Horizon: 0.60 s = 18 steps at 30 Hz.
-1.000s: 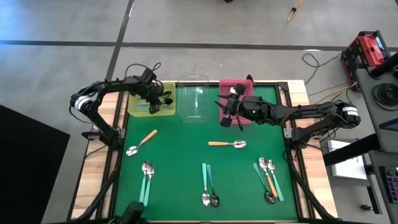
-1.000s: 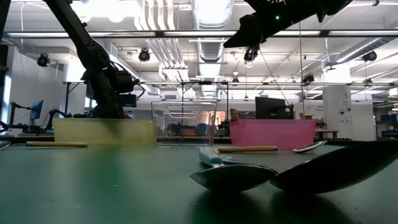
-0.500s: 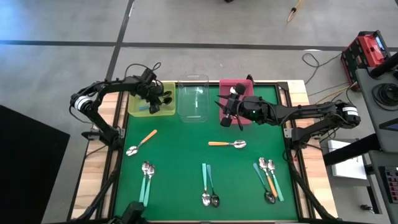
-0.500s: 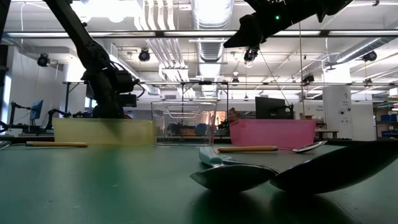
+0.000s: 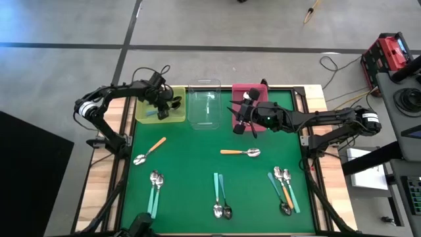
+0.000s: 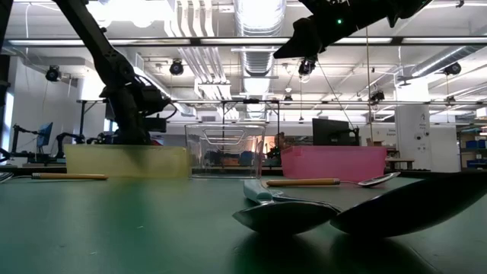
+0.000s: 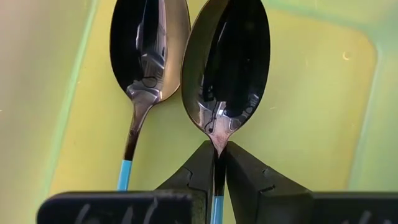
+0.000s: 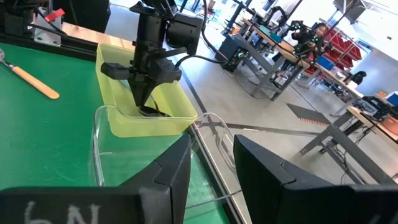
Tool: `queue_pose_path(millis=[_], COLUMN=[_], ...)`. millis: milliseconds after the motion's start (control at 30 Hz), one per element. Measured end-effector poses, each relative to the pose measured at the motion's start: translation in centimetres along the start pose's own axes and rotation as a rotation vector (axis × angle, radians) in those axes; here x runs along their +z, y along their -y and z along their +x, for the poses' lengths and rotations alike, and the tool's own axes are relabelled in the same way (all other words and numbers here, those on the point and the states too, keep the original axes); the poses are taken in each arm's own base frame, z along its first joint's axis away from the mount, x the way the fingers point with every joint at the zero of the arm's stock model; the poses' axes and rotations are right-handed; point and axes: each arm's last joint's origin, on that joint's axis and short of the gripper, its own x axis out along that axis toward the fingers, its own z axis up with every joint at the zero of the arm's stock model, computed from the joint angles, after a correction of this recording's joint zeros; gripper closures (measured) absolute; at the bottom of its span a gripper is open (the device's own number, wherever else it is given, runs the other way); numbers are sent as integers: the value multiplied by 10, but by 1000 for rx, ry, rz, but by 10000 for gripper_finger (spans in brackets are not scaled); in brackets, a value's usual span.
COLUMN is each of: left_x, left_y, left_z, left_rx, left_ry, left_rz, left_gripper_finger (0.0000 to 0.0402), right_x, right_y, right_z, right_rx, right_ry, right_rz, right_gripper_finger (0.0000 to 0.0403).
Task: Sort silverware by color (type)
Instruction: Put the blue spoon into the yellow bin, then put the green spoon into the transparent bin
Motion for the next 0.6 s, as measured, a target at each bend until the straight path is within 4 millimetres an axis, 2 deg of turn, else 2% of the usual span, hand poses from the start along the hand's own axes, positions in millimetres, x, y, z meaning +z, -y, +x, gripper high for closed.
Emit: queue_pose_path(millis=[200,600], left_x=[0,4], left_y=[0,-2], left_z=[0,-3], left_rx=[1,11], left_ry=[2,15], left_rz=[-3,-23], left_gripper_finger=[372,310], right_x=[0,0], right_y=[0,0], right_z=[0,0], right_rx=[0,0], right_ry=[0,0], right_rz=[0,0], right_gripper_finger=[289,289])
